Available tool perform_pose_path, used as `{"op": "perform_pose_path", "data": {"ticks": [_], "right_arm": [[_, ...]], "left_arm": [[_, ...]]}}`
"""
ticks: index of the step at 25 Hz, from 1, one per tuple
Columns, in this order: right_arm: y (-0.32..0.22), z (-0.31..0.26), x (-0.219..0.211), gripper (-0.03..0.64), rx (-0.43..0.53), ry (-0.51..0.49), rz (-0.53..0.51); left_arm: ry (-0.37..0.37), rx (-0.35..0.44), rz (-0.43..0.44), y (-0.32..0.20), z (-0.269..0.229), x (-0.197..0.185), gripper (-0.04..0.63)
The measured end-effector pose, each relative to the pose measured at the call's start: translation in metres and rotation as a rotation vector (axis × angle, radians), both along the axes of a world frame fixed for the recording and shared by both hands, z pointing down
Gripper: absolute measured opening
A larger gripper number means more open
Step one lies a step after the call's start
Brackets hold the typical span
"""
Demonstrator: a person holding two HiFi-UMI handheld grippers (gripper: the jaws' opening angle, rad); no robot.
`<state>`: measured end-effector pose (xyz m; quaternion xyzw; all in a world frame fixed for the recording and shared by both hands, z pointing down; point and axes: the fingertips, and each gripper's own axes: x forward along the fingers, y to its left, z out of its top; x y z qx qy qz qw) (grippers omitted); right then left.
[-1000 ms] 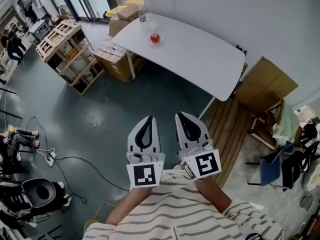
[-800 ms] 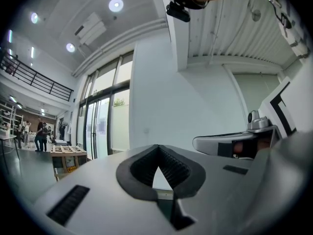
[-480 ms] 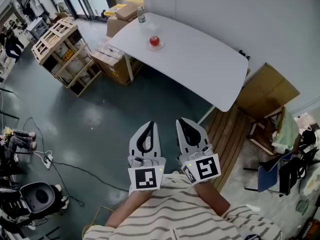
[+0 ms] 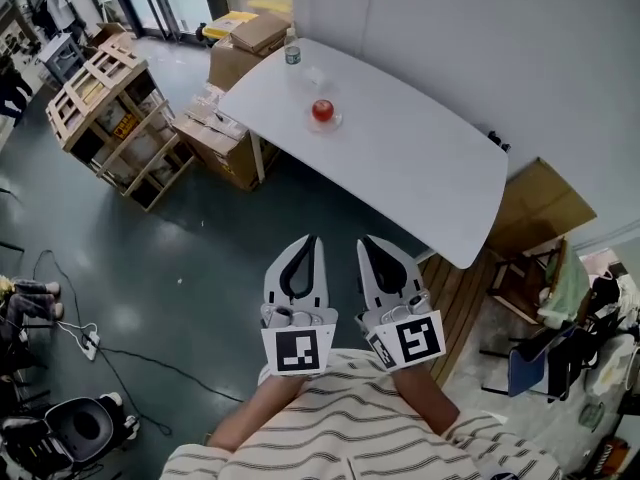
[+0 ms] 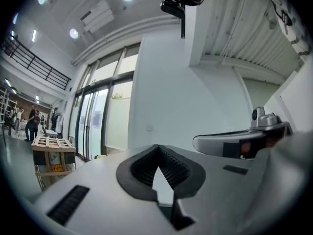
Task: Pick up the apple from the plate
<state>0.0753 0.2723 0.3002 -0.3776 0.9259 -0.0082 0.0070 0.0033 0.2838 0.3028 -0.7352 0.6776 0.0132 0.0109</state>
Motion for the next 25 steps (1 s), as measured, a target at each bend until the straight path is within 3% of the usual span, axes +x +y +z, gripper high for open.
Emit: {"op": "perform_pose_path", "data": {"ticks": [4, 11, 17, 25], "right_arm": [[-0.032, -0.003, -0.033, 0.012, -0.001, 0.000, 0.017], [-0.082, 0.006, -0.062, 0.012, -0.019, 0.042, 0.054], [-0.122, 0.006, -0.081, 0.012, -0.014, 0.045, 0.038], [-0.212, 0.012, -0.084, 0.012, -0.014, 0.001, 0.001]], "left_arm": [[-0.017, -0.013, 0.033, -0.031, 0.001, -0.031, 0.003], [0.032, -0.047, 0.037, -0.081, 0.021, -0.067, 0.003], [0.027, -0.057, 0.056, -0.122, 0.026, -0.074, 0.003], [0.007, -0.063, 0.010, -0.205, 0.031, -0.081, 0.003]]}}
